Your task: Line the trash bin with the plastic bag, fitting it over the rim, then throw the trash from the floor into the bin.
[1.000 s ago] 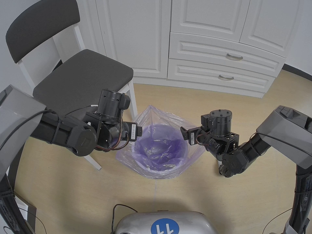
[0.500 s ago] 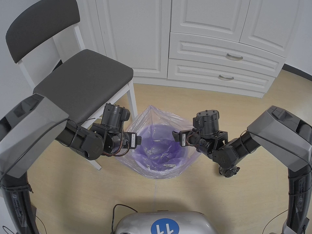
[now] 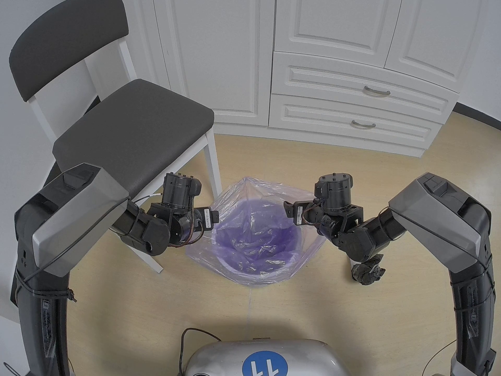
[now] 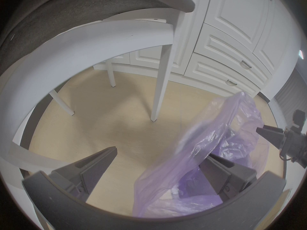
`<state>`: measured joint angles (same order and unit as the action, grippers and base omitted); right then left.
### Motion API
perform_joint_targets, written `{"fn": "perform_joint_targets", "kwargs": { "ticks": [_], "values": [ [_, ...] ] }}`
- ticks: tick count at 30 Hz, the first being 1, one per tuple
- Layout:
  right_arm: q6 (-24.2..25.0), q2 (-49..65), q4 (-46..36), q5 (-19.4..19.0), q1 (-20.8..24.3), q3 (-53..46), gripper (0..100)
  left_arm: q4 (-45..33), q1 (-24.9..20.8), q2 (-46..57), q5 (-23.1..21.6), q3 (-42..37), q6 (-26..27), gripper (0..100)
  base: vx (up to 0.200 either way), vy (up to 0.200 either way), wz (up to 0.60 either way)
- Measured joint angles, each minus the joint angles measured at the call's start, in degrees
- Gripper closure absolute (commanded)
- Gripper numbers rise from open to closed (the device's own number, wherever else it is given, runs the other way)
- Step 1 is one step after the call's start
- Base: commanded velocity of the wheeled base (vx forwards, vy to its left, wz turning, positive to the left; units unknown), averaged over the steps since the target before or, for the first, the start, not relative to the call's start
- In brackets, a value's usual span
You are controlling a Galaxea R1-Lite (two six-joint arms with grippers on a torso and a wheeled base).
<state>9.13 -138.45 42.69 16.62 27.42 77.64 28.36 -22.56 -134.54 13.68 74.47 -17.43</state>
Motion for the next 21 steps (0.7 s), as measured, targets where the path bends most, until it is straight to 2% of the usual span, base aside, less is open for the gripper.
{"fn": "perform_joint_targets", "kwargs": {
  "ticks": [5,10,18,21],
  "values": [
    [0.72,-1.3,0.48,0.1,-0.55,1.84,0,0.33,0.72,-1.0,0.0,1.57,-1.3,0,0.0,0.0,0.0],
    [2.02,-3.12,4.16,0.16,-0.93,4.55,0,0.33,1.21,-1.88,0.13,4.99,-5.77,0,0.0,0.0,0.0],
    [2.28,-6.73,5.14,0.1,-2.3,8.91,0,0.73,1.95,-3.54,0.24,7.45,-6.24,0,0.0,0.0,0.0],
    [2.3,-7.97,5.14,0.11,-2.86,10.47,0,3.25,2.06,-4.47,0.68,8.11,-6.49,0,0.0,0.0,0.0]
  ]
}}
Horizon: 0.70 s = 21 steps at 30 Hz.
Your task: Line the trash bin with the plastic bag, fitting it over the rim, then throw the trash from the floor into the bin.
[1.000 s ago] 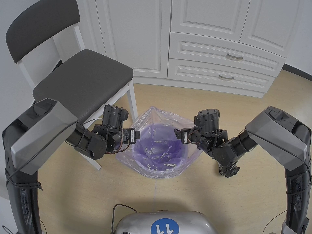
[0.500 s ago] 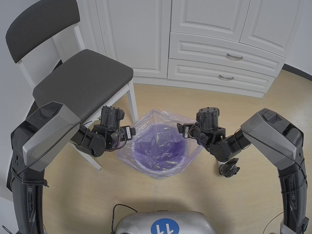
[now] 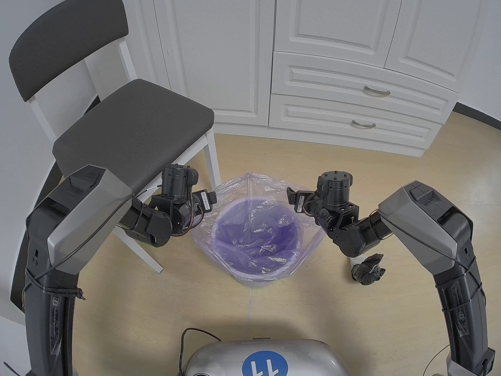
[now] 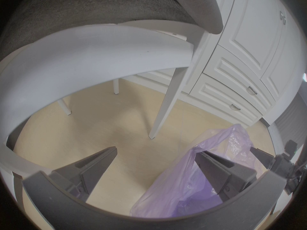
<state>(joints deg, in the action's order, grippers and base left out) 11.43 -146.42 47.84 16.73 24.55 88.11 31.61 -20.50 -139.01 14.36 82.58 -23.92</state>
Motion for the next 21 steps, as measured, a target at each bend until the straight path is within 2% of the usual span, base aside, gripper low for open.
{"fn": "perform_joint_targets", "kwargs": {
  "ticks": [7,21],
  "values": [
    [0.09,-3.22,0.11,-0.01,-0.91,3.56,0,2.46,-0.02,-3.39,3.04,2.18,0.0,0,0.0,0.0,0.0],
    [0.93,-10.11,-0.38,0.02,-2.84,12.21,0,2.6,0.69,-9.39,3.67,8.85,-0.71,0,0.0,0.0,0.0]
  ]
}}
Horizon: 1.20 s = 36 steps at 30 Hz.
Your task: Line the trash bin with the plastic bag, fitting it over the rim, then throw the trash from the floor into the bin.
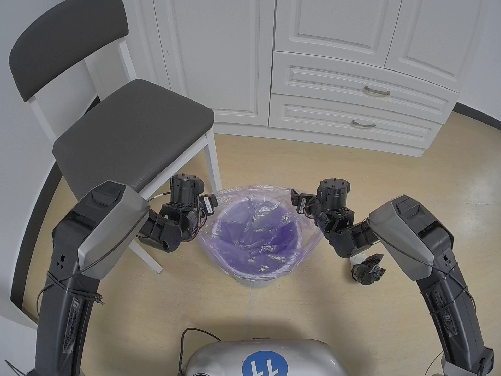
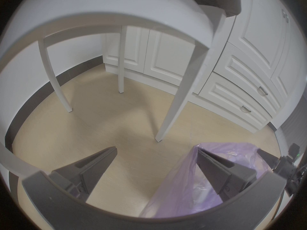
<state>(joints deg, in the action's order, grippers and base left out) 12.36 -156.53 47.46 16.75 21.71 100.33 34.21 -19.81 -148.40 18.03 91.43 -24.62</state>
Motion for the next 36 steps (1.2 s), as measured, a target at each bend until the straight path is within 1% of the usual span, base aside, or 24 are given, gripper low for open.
{"fn": "perform_joint_targets", "kwargs": {
  "ticks": [4,11,18,25,28,31,36],
  "values": [
    [0.01,-1.94,-0.35,0.02,-0.71,2.27,0,-0.52,0.6,-1.38,0.09,1.32,0.0,0,0.0,0.0,0.0],
    [0.09,-3.43,-0.49,-0.04,-1.18,3.5,0,-2.3,1.01,-2.51,0.06,1.77,0.32,0,0.0,0.0,0.0],
    [0.37,-3.56,-0.49,-0.06,-1.27,3.58,0,-9.3,1.05,-2.4,0.06,1.49,0.4,0,0.0,0.0,0.0],
    [1.8,-2.32,-0.39,0.0,-1.01,2.84,0,-9.65,1.21,-1.24,0.11,1.01,0.4,0,0.0,0.0,0.0],
    [2.02,-0.78,-0.44,0.0,-0.66,1.22,0,-9.67,1.34,0.0,0.2,-0.04,0.66,0,0.0,0.0,0.0],
    [1.91,1.57,-0.55,0.02,-0.33,-2.47,0,-9.63,1.23,1.89,0.22,-2.1,1.63,0,0.0,0.0,0.0],
    [1.18,6.85,-2.05,-0.04,0.63,-9.57,0,-9.28,0.49,6.0,0.15,-8.11,4.33,0,0.0,0.0,0.0]
  ]
}}
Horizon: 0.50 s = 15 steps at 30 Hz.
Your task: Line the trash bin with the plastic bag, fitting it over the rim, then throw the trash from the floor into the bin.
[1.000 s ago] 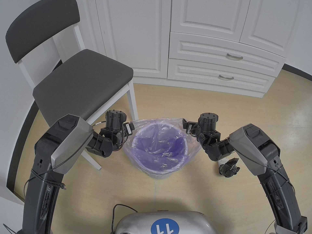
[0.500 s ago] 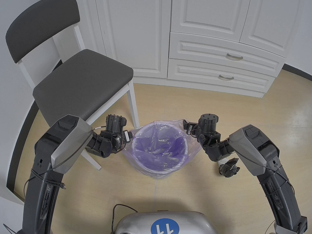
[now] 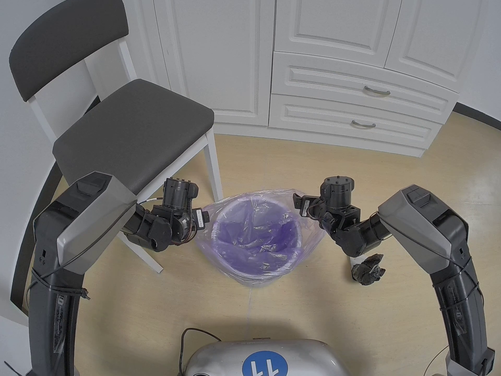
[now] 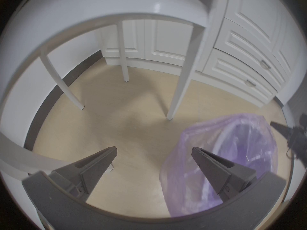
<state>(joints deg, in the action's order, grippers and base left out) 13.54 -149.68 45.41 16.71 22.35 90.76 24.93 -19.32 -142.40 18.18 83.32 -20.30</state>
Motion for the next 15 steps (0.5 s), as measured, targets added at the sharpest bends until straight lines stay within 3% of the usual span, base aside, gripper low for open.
{"fn": "perform_joint_targets", "kwargs": {
  "ticks": [8,15],
  "values": [
    [-5.56,5.88,-6.0,-0.02,-0.44,-6.69,0,-0.3,-1.54,5.35,-0.26,-9.24,8.84,0,0.0,0.0,0.0],
    [-9.09,7.31,-10.92,0.0,-2.56,-8.73,0,-1.17,-0.93,6.01,-0.28,-11.45,11.24,0,0.0,0.0,0.0]
  ]
}}
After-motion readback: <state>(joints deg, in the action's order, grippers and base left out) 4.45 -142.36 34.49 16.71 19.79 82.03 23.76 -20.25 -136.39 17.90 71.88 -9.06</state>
